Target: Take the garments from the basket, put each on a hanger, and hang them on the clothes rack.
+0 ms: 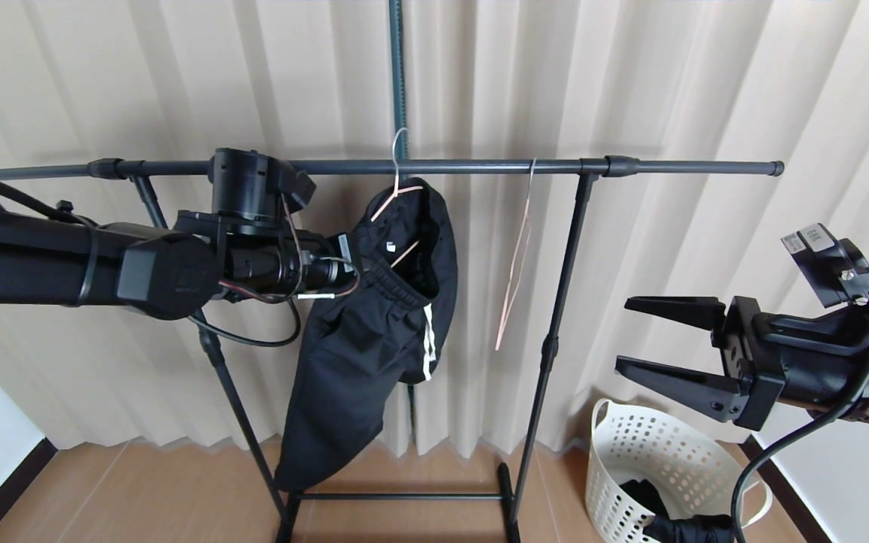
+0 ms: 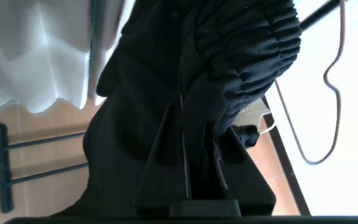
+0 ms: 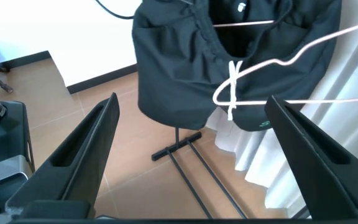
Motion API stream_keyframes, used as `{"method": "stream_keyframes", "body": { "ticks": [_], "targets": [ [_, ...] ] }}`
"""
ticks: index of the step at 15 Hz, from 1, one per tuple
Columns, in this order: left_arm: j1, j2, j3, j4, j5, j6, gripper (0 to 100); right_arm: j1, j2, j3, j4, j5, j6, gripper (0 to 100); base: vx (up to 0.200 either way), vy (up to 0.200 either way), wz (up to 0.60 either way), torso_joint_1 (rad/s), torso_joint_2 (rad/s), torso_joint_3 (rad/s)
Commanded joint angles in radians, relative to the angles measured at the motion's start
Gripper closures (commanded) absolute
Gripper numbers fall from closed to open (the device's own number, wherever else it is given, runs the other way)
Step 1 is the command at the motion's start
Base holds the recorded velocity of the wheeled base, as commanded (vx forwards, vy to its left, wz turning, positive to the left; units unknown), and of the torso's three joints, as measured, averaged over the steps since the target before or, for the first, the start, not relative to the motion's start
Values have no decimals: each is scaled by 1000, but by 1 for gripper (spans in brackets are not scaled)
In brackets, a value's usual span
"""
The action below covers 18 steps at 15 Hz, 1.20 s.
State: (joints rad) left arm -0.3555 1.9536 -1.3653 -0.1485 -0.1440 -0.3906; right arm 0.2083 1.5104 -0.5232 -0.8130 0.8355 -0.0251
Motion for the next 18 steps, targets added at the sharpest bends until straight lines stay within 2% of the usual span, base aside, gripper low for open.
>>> {"method": "stream_keyframes", "body": {
  "ticks": [1,10,16,17,18],
  "targets": [
    [-2,77,-57,1,0,-19,100,0,2,0,0,0,1,0,0,0,0,0,0,0],
    [1,180,-178,4,1,-40,100,0,16,2,-3,-4,-1,0,0,0,0,0,0,0],
    [0,199,-176,4,11,-40,100,0,19,2,-3,-4,-12,0,0,0,0,0,0,0],
    [0,203,-176,4,14,-40,0,0,19,2,-3,-4,-13,0,0,0,0,0,0,0],
    [0,203,-176,4,17,-40,0,0,19,2,-3,-4,-13,0,0,0,0,0,0,0]
  ]
}}
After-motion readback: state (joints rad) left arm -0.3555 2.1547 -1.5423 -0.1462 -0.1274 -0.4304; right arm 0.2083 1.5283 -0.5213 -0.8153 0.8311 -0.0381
